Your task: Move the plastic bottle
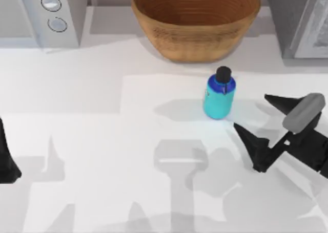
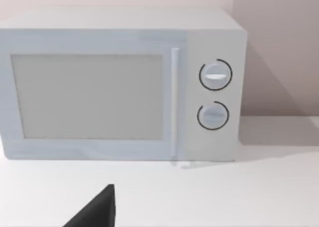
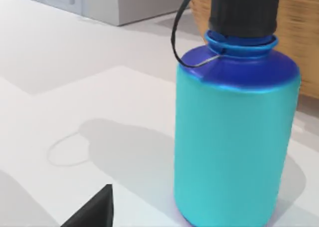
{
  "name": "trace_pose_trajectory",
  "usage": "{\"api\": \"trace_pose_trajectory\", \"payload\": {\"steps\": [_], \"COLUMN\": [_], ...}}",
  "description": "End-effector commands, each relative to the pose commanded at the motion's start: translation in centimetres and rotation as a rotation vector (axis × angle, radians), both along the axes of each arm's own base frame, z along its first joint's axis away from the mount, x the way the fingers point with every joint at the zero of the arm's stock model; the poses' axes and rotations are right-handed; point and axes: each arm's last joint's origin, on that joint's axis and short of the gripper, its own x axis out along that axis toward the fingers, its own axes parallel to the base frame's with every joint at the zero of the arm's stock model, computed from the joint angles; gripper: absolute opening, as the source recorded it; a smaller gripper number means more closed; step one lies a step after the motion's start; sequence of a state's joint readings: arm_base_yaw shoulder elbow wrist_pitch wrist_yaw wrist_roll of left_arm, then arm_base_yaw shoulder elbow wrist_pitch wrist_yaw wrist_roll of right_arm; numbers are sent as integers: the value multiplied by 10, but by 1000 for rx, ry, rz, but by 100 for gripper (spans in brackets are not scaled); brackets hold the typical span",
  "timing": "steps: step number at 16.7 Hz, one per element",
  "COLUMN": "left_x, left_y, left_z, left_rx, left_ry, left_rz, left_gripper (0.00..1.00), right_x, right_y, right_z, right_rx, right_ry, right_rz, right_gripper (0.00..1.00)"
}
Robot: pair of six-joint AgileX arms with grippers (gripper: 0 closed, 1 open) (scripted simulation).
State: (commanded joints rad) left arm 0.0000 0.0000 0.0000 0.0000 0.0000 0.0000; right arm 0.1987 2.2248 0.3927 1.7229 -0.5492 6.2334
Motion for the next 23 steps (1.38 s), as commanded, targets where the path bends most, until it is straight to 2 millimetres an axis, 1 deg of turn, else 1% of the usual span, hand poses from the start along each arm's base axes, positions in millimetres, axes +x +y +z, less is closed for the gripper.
{"api": "trace_pose_trajectory", "payload": {"steps": [5, 7, 10, 14, 16, 18, 22, 23], "left_x": [0, 0, 0, 0, 0, 0, 0, 0], "left_y": [0, 0, 0, 0, 0, 0, 0, 0], "left_z": [0, 0, 0, 0, 0, 0, 0, 0], "left_rx": [0, 0, 0, 0, 0, 0, 0, 0], "left_ry": [0, 0, 0, 0, 0, 0, 0, 0], "left_rz": [0, 0, 0, 0, 0, 0, 0, 0], "left_gripper": [100, 100, 100, 100, 100, 100, 100, 100], "right_x": [0, 3, 21, 54, 66, 71, 71, 71], "right_y": [-1, 1, 16, 48, 62, 69, 70, 70], "right_z": [0, 0, -4, -9, -9, -10, -10, -10], "right_rx": [-1, -1, 0, 1, 1, 0, 0, 0], "right_ry": [1, 1, 0, -1, -2, 0, 0, 0], "right_rz": [-5, -3, 0, 0, 0, 0, 0, 0], "right_gripper": [100, 100, 100, 100, 100, 100, 100, 92]}}
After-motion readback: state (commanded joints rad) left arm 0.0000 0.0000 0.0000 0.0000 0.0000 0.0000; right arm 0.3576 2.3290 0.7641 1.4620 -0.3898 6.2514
